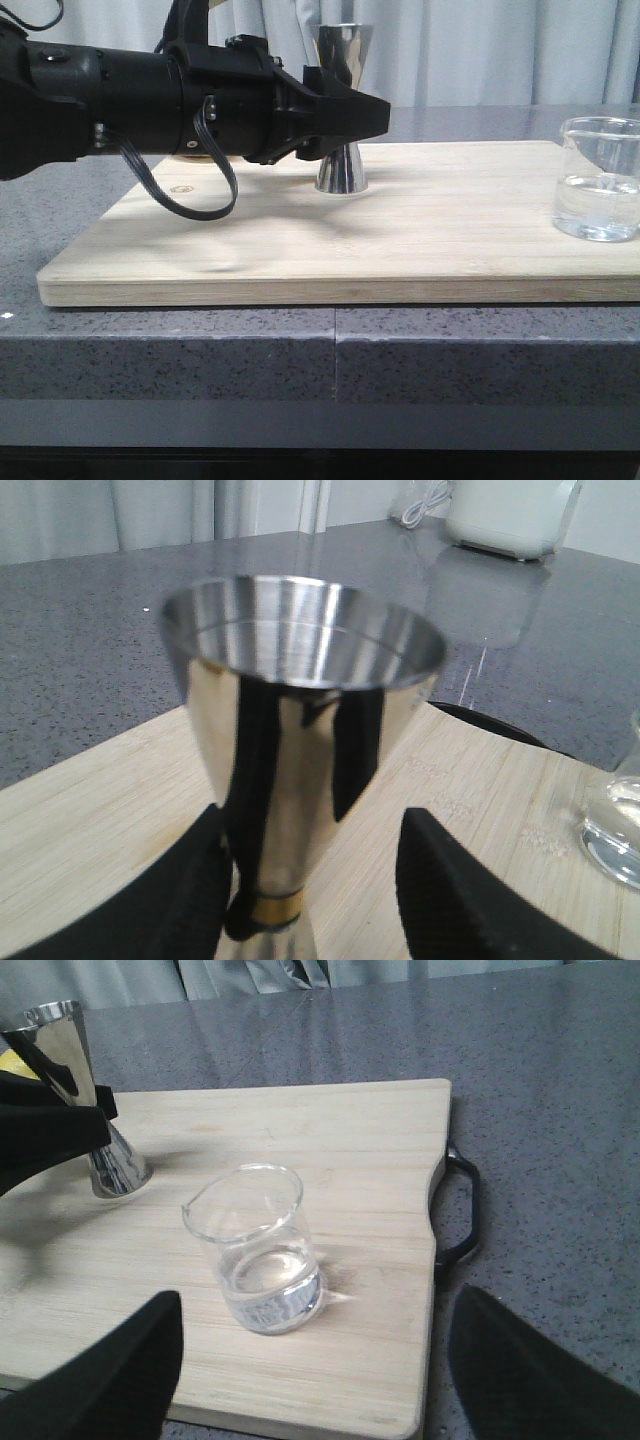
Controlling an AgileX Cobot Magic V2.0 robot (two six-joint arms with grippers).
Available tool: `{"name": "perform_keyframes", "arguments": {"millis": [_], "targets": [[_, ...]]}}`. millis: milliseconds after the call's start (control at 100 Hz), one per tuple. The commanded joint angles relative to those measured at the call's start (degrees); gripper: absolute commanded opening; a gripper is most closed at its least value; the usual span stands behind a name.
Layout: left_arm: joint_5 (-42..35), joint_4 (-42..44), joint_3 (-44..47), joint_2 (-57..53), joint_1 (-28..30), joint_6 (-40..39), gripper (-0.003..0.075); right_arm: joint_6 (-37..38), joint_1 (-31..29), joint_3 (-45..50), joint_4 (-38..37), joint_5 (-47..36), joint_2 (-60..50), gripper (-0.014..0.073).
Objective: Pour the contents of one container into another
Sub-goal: 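Reach the left gripper to the steel jigger and grasp its waist, then grasp the glass beaker of clear liquid with the right gripper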
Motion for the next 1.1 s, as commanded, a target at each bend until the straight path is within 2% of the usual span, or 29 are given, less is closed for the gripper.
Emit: {"name": "perform_keyframes", "arguments": {"millis": [0, 800, 960, 1090], "targets": [[-4.15, -1.5, -1.62, -2.42, 0.04, -0.48, 0.0304, -0.18, 0.15, -1.4, -0.71, -4.68, 0.78, 0.0503], [-4.44, -1.37, -1.62, -2.42, 0.04, -0.28, 0.0051, -0.18, 0.35, -1.4, -0.81, -2.09, 0.78, 0.0503], [-4.67, -0.44, -1.62, -2.53, 0.04, -0.28, 0.0038, -0.18, 1.99, -1.4, -1.19, -1.96, 0.78, 0.0503], [-4.93, -0.16, -2.0, -3.56, -0.07, -3.45, 0.0038, -0.18, 3.19, -1.4, -3.04, -2.06, 0.78, 0.0503]]}}
